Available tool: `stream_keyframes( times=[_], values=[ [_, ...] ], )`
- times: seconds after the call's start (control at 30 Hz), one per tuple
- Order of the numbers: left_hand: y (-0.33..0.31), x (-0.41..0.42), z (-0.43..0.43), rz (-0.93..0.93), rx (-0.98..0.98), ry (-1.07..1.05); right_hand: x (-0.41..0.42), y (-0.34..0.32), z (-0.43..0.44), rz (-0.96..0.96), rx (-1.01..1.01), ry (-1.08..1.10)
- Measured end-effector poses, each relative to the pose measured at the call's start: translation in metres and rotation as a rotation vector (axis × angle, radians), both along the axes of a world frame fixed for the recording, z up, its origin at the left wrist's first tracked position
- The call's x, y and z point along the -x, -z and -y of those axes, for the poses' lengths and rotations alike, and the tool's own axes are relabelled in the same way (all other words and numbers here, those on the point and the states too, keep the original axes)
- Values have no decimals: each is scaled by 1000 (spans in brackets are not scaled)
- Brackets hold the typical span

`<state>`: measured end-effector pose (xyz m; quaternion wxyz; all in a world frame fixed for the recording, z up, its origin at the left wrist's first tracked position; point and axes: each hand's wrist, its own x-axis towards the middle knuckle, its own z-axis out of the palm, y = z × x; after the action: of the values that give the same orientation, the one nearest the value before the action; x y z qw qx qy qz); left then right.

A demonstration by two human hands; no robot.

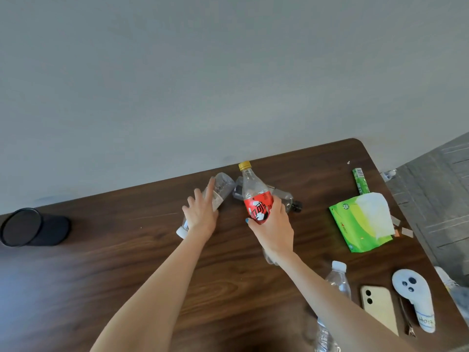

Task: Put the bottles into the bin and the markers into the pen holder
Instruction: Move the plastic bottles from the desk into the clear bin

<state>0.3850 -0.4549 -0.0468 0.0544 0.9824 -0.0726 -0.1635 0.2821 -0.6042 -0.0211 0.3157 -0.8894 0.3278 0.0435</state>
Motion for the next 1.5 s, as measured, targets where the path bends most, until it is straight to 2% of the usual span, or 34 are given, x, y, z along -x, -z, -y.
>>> stream_keyframes(
  times=[0.1, 0.27, 0.6, 0.8, 1.03, 1.3, 1.5],
  values=[
    [-10, 16, -17, -9, 83, -37, 1, -4, -9, -5, -11, -27],
    [-42, 49, -55, -4, 261, -281, 6, -20, -32, 22, -58, -99],
    [-89, 143, -126, 54, 354, -548, 39, -45, -99, 50, -119, -372],
    [-94, 228, -174, 77, 454, -850, 81, -40, -154, 30, -174, -581],
    [-101, 333, -234, 122, 493, -1088, 144, -45, -218, 3, -210, -815],
    [-109, 413, -320, 222, 607, -1251, 191, -57, -316, -30, -213, -1016],
    [-107, 462, -422, 267, 700, -1321, 226, -64, -427, -58, -211, -1115]
  ],
)
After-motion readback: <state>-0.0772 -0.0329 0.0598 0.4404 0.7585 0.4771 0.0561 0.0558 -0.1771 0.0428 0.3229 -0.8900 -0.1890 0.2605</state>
